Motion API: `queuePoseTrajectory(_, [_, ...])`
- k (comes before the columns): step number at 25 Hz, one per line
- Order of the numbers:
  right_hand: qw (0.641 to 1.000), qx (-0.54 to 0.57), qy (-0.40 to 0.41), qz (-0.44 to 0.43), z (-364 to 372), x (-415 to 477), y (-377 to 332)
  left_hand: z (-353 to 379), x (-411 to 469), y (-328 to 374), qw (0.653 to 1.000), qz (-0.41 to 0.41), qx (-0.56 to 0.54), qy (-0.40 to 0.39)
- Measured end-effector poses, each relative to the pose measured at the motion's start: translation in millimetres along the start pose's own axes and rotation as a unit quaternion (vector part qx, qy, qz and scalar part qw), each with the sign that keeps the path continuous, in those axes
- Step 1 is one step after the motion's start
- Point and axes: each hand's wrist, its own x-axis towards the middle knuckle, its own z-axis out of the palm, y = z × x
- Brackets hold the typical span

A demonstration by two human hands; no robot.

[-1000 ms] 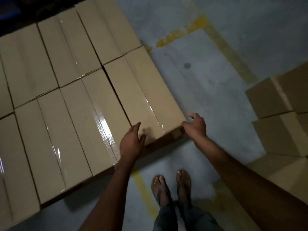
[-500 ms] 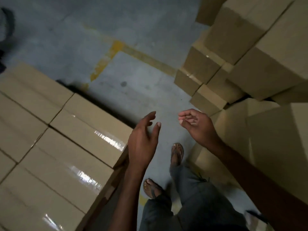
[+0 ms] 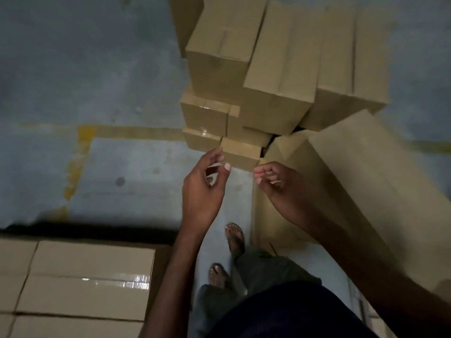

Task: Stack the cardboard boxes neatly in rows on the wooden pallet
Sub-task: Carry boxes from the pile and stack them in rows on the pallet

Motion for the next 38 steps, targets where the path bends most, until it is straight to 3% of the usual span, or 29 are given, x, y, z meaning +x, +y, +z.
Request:
queuePoseTrajectory(5, [0.992, -0.021, 0.124, 0.001, -45.4, -53.5, 24.6, 43.7, -12.4, 14.1, 0.996, 0.007, -0.024, -0.087])
queuePoseTrajectory(11, [0.951, -0.059, 0.290, 0.090, -137.5, -127.3, 102.3, 137.3, -58.4, 27.2, 0.975, -0.105, -0.082, -0.178])
queuePoseTrajectory(14, [0.931, -0.133, 0.320, 0.113, -199.3, -130.6, 156.2, 193.7, -78.2, 36.3, 0.961, -0.143, -0.093, -0.217])
queuePoseTrajectory(18, [0.928, -0.235, 0.227, 0.177, -275.6, -106.4, 245.0, 280.3, -99.5, 36.2, 0.952, -0.198, -0.089, -0.217])
queuePoseTrajectory(23, [0.922, -0.275, 0.087, 0.259, -336.7, -72.5, 316.2, 392.7, -126.3, 17.1, 0.934, -0.289, -0.064, -0.198])
queuePoseTrajectory(26, [0.927, -0.284, 0.003, 0.246, -347.9, -61.9, 367.7, 429.2, -136.2, 1.0, 0.922, -0.334, -0.043, -0.190])
queuePoseTrajectory(29, [0.941, -0.261, -0.023, 0.216, -345.6, -51.4, 419.4, 435.4, -146.9, -2.9, 0.928, -0.337, -0.020, -0.161])
queuePoseTrajectory(33, [0.949, -0.234, -0.036, 0.210, -335.7, -61.1, 299.1, 396.2, -148.5, 8.3, 0.951, -0.289, 0.072, -0.076])
queuePoseTrajectory(38, [0.971, -0.167, -0.084, 0.149, -296.1, -64.6, 188.8, 268.5, -150.3, 25.6, 0.961, -0.243, 0.118, 0.059])
